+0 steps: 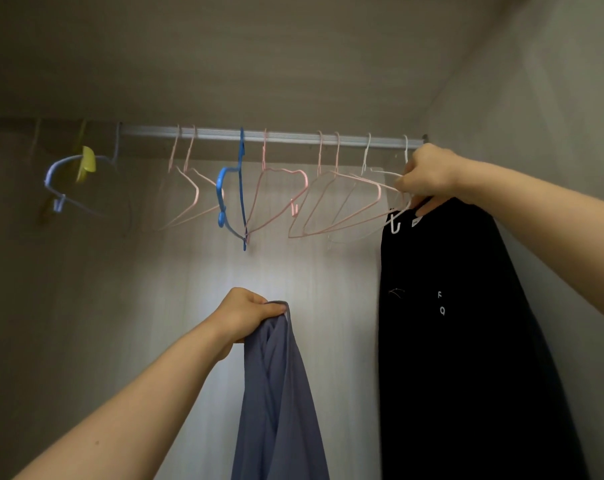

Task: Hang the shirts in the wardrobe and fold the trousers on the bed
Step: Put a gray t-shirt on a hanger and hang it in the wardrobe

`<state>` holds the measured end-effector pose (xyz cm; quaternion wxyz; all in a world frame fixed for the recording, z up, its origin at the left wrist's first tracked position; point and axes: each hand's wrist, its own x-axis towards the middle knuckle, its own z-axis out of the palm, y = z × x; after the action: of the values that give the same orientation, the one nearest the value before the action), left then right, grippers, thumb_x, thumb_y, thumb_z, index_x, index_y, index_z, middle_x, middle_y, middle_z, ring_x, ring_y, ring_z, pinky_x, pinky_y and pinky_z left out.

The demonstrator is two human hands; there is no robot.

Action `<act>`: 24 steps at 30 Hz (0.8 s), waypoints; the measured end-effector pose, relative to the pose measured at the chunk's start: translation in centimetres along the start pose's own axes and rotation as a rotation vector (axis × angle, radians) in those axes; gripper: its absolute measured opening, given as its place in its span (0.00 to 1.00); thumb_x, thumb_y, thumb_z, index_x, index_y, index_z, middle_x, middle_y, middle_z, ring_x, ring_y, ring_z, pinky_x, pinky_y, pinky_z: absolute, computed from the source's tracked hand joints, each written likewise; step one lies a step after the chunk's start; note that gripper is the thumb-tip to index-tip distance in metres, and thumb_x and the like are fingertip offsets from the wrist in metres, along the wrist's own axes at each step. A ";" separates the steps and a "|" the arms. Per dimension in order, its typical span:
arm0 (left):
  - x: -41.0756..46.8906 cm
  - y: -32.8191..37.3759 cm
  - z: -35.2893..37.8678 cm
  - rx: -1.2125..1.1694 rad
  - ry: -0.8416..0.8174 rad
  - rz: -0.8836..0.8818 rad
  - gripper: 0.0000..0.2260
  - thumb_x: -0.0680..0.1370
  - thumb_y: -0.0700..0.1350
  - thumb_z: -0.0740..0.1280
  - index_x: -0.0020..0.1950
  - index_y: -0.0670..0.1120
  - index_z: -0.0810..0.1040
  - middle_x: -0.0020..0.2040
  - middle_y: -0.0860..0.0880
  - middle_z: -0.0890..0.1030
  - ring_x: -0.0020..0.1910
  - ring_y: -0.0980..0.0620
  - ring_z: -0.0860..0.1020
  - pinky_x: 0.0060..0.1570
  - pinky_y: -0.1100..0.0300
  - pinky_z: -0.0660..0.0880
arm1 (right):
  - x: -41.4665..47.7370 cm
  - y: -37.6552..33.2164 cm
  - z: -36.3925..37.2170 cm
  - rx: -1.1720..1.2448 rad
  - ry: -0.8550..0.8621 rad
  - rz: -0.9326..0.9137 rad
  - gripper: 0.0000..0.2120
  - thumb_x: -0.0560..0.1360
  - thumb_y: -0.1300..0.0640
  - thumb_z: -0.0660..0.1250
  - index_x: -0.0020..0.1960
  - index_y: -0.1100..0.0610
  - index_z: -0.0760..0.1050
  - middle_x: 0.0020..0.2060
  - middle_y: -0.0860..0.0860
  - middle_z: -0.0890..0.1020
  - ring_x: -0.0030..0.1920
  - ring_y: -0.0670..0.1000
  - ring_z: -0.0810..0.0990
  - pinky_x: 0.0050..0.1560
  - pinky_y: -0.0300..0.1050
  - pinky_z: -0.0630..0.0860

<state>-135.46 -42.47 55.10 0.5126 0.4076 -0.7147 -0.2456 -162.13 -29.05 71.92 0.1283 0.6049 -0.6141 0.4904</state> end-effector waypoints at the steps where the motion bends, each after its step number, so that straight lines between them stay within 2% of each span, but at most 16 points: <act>1: 0.0 0.0 0.0 -0.001 0.001 0.000 0.15 0.76 0.48 0.73 0.46 0.34 0.83 0.38 0.43 0.79 0.37 0.50 0.75 0.38 0.59 0.73 | -0.1 0.0 -0.1 0.031 -0.007 -0.007 0.08 0.76 0.63 0.64 0.51 0.68 0.75 0.45 0.62 0.79 0.34 0.54 0.83 0.36 0.51 0.84; 3: -0.1 0.2 0.0 0.004 -0.002 0.003 0.15 0.76 0.48 0.73 0.46 0.34 0.83 0.38 0.43 0.79 0.37 0.50 0.76 0.38 0.60 0.73 | -0.2 -0.1 -0.2 0.141 -0.034 0.001 0.07 0.77 0.64 0.64 0.47 0.67 0.78 0.42 0.60 0.82 0.37 0.53 0.82 0.42 0.50 0.83; 5: -0.2 0.3 -0.1 0.007 -0.008 0.006 0.14 0.76 0.48 0.73 0.45 0.35 0.83 0.38 0.43 0.79 0.36 0.50 0.76 0.37 0.60 0.73 | -0.1 0.0 -0.4 0.245 -0.063 0.049 0.09 0.78 0.63 0.60 0.49 0.66 0.77 0.40 0.58 0.84 0.40 0.53 0.82 0.47 0.50 0.81; 8: -0.2 0.2 -0.1 0.008 -0.002 0.008 0.15 0.76 0.48 0.73 0.46 0.34 0.83 0.38 0.43 0.79 0.36 0.50 0.76 0.38 0.59 0.73 | 0.0 0.0 -0.6 0.322 -0.140 0.160 0.10 0.79 0.64 0.53 0.51 0.60 0.74 0.34 0.53 0.85 0.44 0.53 0.83 0.48 0.52 0.78; 11: -0.1 0.1 -0.2 0.011 0.009 0.010 0.15 0.76 0.48 0.73 0.45 0.35 0.83 0.38 0.44 0.80 0.35 0.50 0.76 0.37 0.60 0.74 | 0.2 0.0 -0.3 0.417 -0.203 0.253 0.10 0.80 0.59 0.52 0.45 0.57 0.71 0.26 0.51 0.79 0.35 0.52 0.83 0.47 0.58 0.78; 13: 0.0 0.2 -0.3 0.016 0.016 0.012 0.14 0.76 0.48 0.73 0.41 0.38 0.83 0.36 0.45 0.79 0.34 0.51 0.75 0.36 0.60 0.73 | 0.6 0.0 0.2 0.494 -0.216 0.275 0.12 0.83 0.54 0.54 0.44 0.55 0.70 0.22 0.49 0.72 0.25 0.50 0.76 0.47 0.59 0.79; 15: 0.1 0.2 -0.4 0.021 0.025 0.015 0.13 0.76 0.48 0.73 0.41 0.38 0.83 0.36 0.44 0.79 0.34 0.51 0.75 0.35 0.61 0.72 | 1.2 0.2 0.8 0.569 -0.198 0.261 0.16 0.83 0.49 0.52 0.41 0.54 0.67 0.21 0.48 0.65 0.21 0.47 0.65 0.44 0.56 0.80; 17: 0.2 0.2 -0.6 0.025 0.034 0.019 0.14 0.77 0.48 0.73 0.42 0.37 0.83 0.36 0.45 0.79 0.33 0.52 0.75 0.33 0.62 0.72 | 1.5 0.2 1.3 0.642 -0.153 0.224 0.17 0.84 0.48 0.49 0.39 0.52 0.64 0.22 0.47 0.62 0.19 0.47 0.60 0.36 0.48 0.79; 20: 0.4 0.0 -0.8 0.037 0.051 0.025 0.14 0.77 0.48 0.72 0.42 0.36 0.83 0.35 0.45 0.79 0.32 0.53 0.75 0.31 0.63 0.71 | 1.5 0.1 1.8 0.731 -0.071 0.141 0.17 0.84 0.49 0.48 0.38 0.52 0.61 0.24 0.47 0.59 0.19 0.47 0.56 0.28 0.41 0.72; 24: 0.4 -0.4 -1.0 0.055 0.069 0.024 0.14 0.77 0.48 0.72 0.40 0.37 0.82 0.35 0.44 0.77 0.31 0.52 0.73 0.31 0.63 0.69 | 0.7 -0.2 1.9 0.755 0.026 0.098 0.16 0.83 0.49 0.49 0.39 0.52 0.63 0.26 0.49 0.61 0.19 0.47 0.58 0.29 0.40 0.72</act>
<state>-134.46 -42.97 55.39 0.5285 0.4208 -0.7080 -0.2056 -161.27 -30.81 71.61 -0.1195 0.5731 -0.4167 0.6955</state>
